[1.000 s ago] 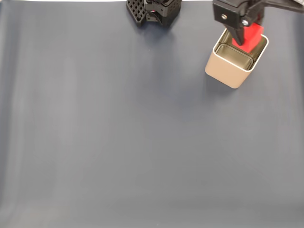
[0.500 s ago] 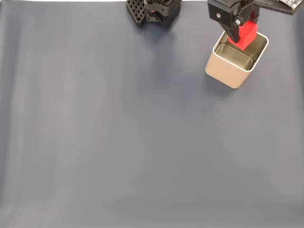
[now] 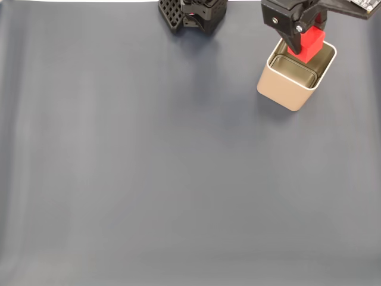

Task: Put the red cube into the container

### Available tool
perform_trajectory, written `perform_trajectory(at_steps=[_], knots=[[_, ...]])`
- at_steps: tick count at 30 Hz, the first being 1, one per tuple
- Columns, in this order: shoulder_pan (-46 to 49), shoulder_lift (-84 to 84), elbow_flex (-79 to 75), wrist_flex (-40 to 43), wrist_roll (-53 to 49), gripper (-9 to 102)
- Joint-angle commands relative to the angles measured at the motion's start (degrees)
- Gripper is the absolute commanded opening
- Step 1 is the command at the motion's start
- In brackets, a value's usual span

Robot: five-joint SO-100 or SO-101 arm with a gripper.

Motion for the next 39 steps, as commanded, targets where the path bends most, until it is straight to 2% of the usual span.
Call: perform_trajectory(at_steps=[1, 14, 28, 34, 39], knots=[[-0.62, -0.09, -0.97, -0.79, 0.26, 24], [-1.05, -0.7, -1.85, 0.53, -0.09, 40], [-1.32, -0.26, -2.2, 0.18, 0.53, 40], [-1.23, -0.35, -2.11, -0.35, 1.67, 35], [0.79, -0.26, -2.46, -0.35, 4.22, 7]])
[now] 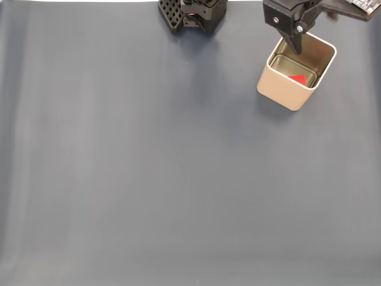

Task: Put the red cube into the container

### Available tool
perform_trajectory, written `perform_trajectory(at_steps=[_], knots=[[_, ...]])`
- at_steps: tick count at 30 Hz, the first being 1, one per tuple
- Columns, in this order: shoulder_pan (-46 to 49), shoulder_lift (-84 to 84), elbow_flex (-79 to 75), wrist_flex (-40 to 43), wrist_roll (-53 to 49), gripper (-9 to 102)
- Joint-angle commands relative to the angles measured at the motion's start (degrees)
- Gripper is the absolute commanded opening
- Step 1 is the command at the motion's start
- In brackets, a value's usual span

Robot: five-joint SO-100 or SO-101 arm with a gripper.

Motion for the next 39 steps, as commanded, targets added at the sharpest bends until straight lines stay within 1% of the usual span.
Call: perform_trajectory(at_steps=[1, 5, 8, 11, 16, 20, 23, 27, 32, 33, 36, 39], knots=[[2.46, 0.62, -2.72, -0.35, 1.76, 0], [9.67, 1.49, -3.6, 0.18, 1.76, 0], [18.63, 2.37, -3.25, -0.18, 0.18, 0], [28.21, 5.19, 0.53, -0.62, -2.11, 0], [42.63, 15.47, 14.94, -7.91, -6.86, 0], [50.01, 24.79, 30.23, -16.08, -9.84, 0], [51.77, 32.17, 41.13, -20.13, -9.93, 0], [51.77, 42.28, 52.56, -21.18, -9.76, 0], [51.42, 51.59, 61.87, -19.51, -10.02, 0], [51.33, 54.93, 66.36, -18.19, -10.28, 0], [51.5, 57.66, 70.31, -17.58, -10.37, 0], [51.5, 59.85, 72.69, -14.94, -10.46, 0]])
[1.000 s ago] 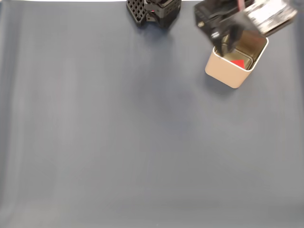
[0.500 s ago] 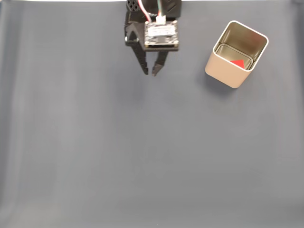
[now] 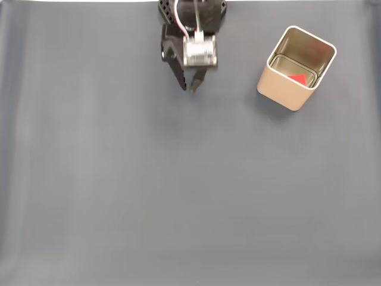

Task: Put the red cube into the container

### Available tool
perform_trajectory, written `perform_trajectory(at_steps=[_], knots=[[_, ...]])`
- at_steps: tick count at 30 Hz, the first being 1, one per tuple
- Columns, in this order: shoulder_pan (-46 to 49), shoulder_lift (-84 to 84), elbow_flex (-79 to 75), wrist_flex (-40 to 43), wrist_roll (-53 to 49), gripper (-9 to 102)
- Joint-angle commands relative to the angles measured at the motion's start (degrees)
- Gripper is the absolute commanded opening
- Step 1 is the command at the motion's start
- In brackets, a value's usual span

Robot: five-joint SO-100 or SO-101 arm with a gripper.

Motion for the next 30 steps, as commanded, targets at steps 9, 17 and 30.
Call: perform_trajectory(at_steps=[9, 17, 30], knots=[[-0.18, 8.53, 4.39, 8.35, -0.18, 0], [0.09, 10.02, 4.48, 10.28, -1.05, 0], [-0.09, 10.02, 4.48, 10.28, -1.14, 0]])
